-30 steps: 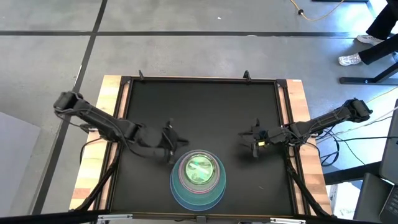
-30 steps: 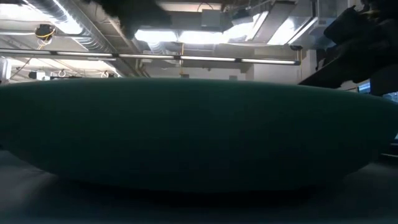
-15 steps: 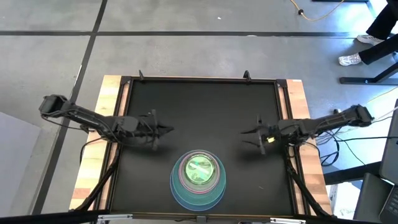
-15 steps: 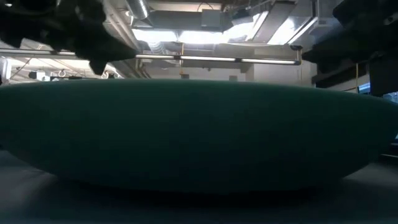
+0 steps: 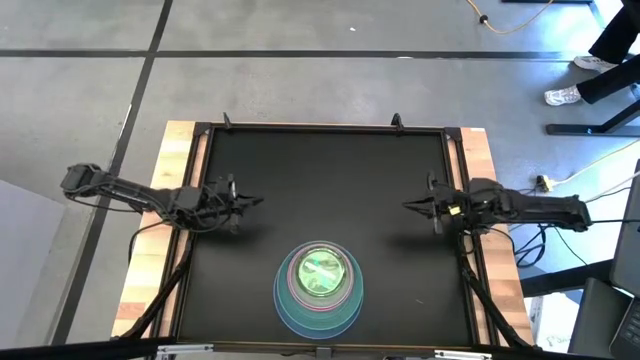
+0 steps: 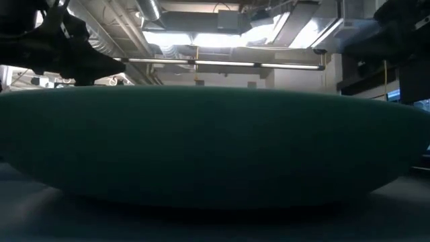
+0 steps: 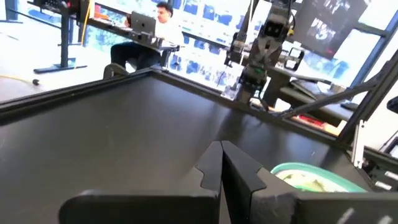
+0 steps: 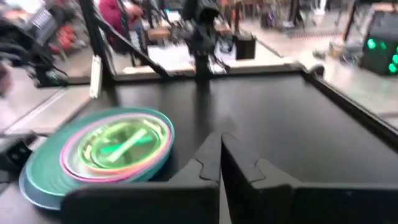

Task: Stack plastic plates
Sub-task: Return to Home Position

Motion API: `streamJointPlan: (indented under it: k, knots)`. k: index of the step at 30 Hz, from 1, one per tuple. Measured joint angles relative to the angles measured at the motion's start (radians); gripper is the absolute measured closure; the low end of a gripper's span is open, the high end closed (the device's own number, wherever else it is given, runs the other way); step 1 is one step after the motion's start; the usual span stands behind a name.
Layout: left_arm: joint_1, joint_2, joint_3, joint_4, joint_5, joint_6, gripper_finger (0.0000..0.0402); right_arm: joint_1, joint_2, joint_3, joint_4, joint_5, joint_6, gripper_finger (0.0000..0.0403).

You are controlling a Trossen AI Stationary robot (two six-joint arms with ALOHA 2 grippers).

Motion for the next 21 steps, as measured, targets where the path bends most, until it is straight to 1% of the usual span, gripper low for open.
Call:
streamJointPlan:
  k: [4,9,11,13,16,18,21]
  knots:
    - [0.000,-0.035,0.000,-0.027,-0.004,0.010,0.0400,0.000,-0.101,-0.075,0.067,-0.044,0.008,0.0401]
    - [-0.002,-0.072,0.000,-0.021,-0.005,0.071,0.0400,0.000,-0.215,-0.211,0.172,-0.050,0.048,0.0396]
    - [-0.002,-0.089,0.000,-0.023,0.004,0.095,0.0400,0.000,-0.210,-0.221,0.192,-0.033,0.071,0.0396]
    - [-0.002,-0.120,0.000,-0.029,0.030,0.119,0.0400,0.000,-0.200,-0.221,0.195,-0.039,0.081,0.0396]
    - [-0.002,-0.189,0.000,-0.042,0.107,0.144,0.0400,0.000,-0.203,-0.221,0.193,-0.040,0.081,0.0396]
    - [-0.002,-0.247,0.000,-0.094,0.146,0.156,0.0400,0.000,-0.203,-0.221,0.194,-0.042,0.081,0.0396]
    - [-0.002,-0.335,0.000,-0.214,0.163,0.123,0.0400,0.000,-0.202,-0.221,0.195,-0.042,0.081,0.0396]
